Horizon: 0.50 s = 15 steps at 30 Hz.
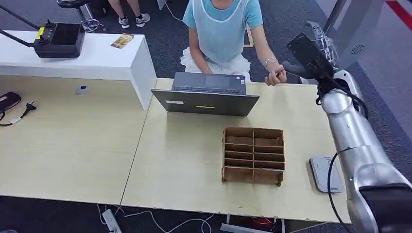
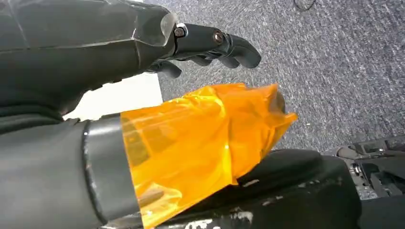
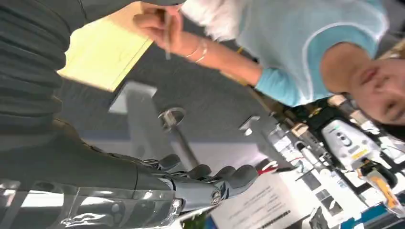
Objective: Pass the card to the sensor for recognition and then transmit it.
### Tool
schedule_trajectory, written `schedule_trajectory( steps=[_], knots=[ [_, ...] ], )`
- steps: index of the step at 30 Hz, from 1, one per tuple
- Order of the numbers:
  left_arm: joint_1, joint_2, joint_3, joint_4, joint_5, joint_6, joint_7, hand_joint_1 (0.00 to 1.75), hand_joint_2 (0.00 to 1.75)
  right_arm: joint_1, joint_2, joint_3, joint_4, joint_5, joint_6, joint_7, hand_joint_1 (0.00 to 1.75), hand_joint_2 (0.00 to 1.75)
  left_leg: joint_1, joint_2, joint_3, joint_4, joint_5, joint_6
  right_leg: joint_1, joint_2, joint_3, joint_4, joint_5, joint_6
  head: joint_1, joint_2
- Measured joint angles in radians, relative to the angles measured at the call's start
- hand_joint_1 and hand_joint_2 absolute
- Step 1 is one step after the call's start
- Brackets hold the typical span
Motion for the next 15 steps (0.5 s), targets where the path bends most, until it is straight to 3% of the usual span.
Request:
schedule_trajectory(
  steps=[6,12,15],
  knots=[
    [0.004,0.000,0.001,0.000,0.006,0.008,-0.003,0.00,0.00,0.084,-0.011,-0.053,-0.114,-0.094,0.014,-0.015,0.00,1.75,0.000,0.000,0.000,0.000,0.000,0.000,0.000,0.001,0.000,0.000,0.000,0.000,0.000,0.000],
    [0.006,0.000,0.014,0.000,0.021,0.014,-0.007,0.00,0.00,0.213,-0.040,-0.124,-0.264,-0.305,0.085,-0.052,0.00,1.75,0.000,-0.001,0.000,0.000,0.000,0.000,0.000,-0.001,0.000,-0.001,0.000,0.000,0.000,0.000],
    [0.008,0.001,0.018,0.000,0.021,0.015,-0.003,0.00,0.00,0.294,-0.054,-0.154,-0.341,-0.315,0.079,-0.060,0.00,1.75,0.000,0.000,0.000,0.000,0.000,0.000,0.000,0.000,0.000,-0.001,0.000,0.000,0.000,0.000]
  ],
)
